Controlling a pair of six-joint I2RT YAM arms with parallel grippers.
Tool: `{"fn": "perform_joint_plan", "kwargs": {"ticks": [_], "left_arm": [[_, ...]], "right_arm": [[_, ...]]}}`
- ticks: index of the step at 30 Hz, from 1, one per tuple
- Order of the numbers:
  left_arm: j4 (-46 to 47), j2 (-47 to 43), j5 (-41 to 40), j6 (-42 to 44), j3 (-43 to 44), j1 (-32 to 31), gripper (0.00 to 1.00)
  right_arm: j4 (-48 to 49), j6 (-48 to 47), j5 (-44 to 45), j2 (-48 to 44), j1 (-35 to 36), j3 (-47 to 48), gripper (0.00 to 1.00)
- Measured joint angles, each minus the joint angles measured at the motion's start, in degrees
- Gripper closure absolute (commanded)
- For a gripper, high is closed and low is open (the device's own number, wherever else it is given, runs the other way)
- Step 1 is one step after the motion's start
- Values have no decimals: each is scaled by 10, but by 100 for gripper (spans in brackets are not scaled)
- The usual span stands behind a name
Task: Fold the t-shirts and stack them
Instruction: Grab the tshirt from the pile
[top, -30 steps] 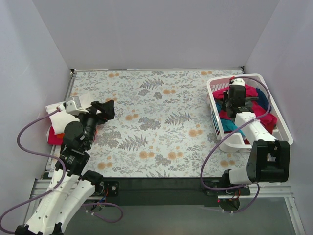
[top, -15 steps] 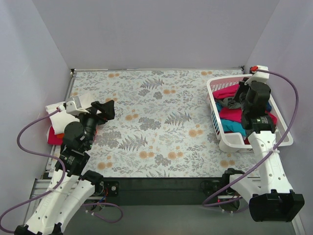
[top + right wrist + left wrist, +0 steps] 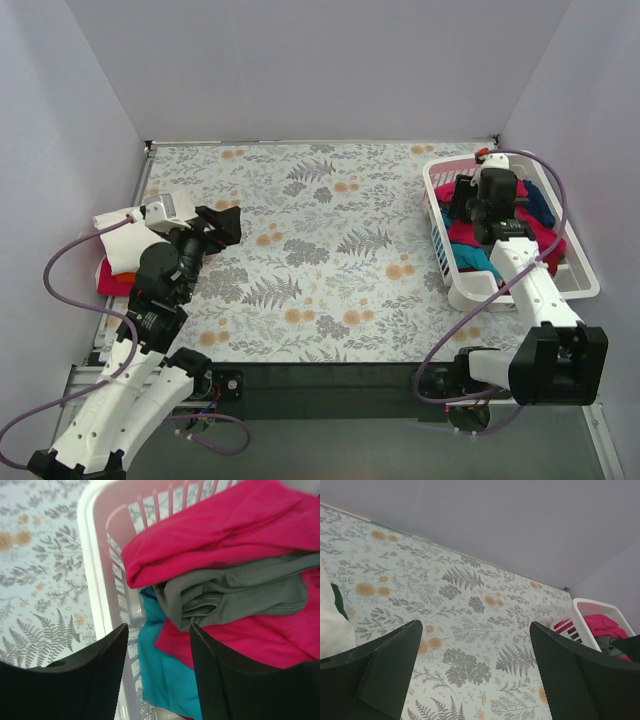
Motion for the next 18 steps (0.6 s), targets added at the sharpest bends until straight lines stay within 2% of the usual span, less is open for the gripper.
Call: {"fn": "perform_joint_plan", "kwargs": {"ticks": [9, 18], "left_arm": [[-10, -7, -9, 2, 0, -18, 18], [-12, -14, -38, 7, 0, -47, 18]], "right_arm": [[23, 1, -2, 81, 0, -6, 46], [65, 0, 13, 136, -2, -6, 46]]}}
